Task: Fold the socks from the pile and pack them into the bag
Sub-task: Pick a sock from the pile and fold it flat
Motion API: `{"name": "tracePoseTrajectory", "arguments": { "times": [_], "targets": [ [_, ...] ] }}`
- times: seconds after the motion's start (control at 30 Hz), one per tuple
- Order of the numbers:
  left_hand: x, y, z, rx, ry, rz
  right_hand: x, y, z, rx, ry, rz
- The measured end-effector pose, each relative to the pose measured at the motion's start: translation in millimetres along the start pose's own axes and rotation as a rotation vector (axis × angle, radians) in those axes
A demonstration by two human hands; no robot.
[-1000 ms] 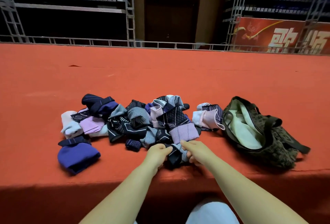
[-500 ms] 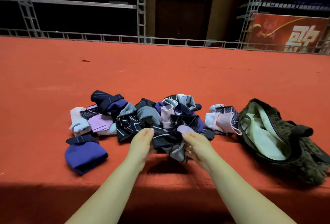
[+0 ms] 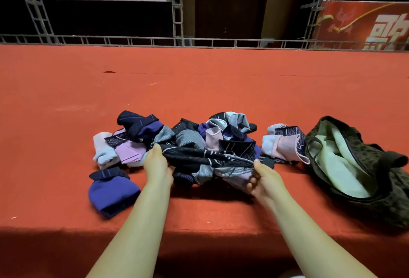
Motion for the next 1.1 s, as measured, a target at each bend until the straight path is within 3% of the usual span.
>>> {"name": "tracePoseTrajectory", "arguments": {
  "times": [0.17, 0.27, 0.37, 0.43, 0.5, 0.57, 0.63, 0.7, 0.8, 0.97, 1.1],
  "targets": [
    [-29.6, -4.3, -23.5, -0.272, -0.197, -0.057, -11.8, 5.9, 21.6, -0.078, -0.012, 0.006],
    [-22.7, -29.9, -11.3, -0.717, -0.349, 0.175, -12.4, -10.5, 28.4, -0.134, -0.033, 0.136],
    [-17.9, -42.2, 6.5, -1.08, -0.368, 0.331, -12.0, -27.1, 35.4, -0.109, -0.018, 0.269],
    [-14.3, -44.3, 1.5, -1.098, -0.378, 0.312, -11.4, -33.8, 36.7, -0.027, 0.007, 0.34],
    [0.3, -53.1, -17.3, -1.065, -0.556, 0.274, -12.9, -39.4, 37.2, 0.052, 0.056, 0.383],
    [25.0, -70.2, -30.0, -1.043, -0.69, 0.336, -9.8, -48.4, 44.2, 0.128, 0.156, 0.425],
    [41.0, -85.6, -13.7, -1.161, -0.513, 0.483, -1.4, -60.8, 52.5, 0.202, 0.265, 0.485],
    [56.1, -88.1, 15.4, -1.241, -0.153, 0.607, 3.7, -69.4, 55.6, 0.264, 0.337, 0.515],
    [63.7, -86.3, 45.0, -1.032, 0.183, 0.671, 17.7, -81.0, 59.8, 0.306, 0.433, 0.583],
    [67.1, -83.5, 63.5, -0.8, 0.279, 0.676, 26.8, -84.2, 57.2, 0.144, 0.422, 0.642],
    [77.9, -82.5, 58.3, -0.437, 0.336, 0.665, 22.9, -79.8, 59.6, 0.116, 0.491, 0.597]
  ]
}}
Point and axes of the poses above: each hand's wrist, its own x-axis away from the middle knuckle, its own y-axis out of the back of the hand, z = x × y, the point moved 8 cm from there along -x, towards the middle knuckle, and after that the axes turned 7 degrees about -z, right-handed, at the moved point
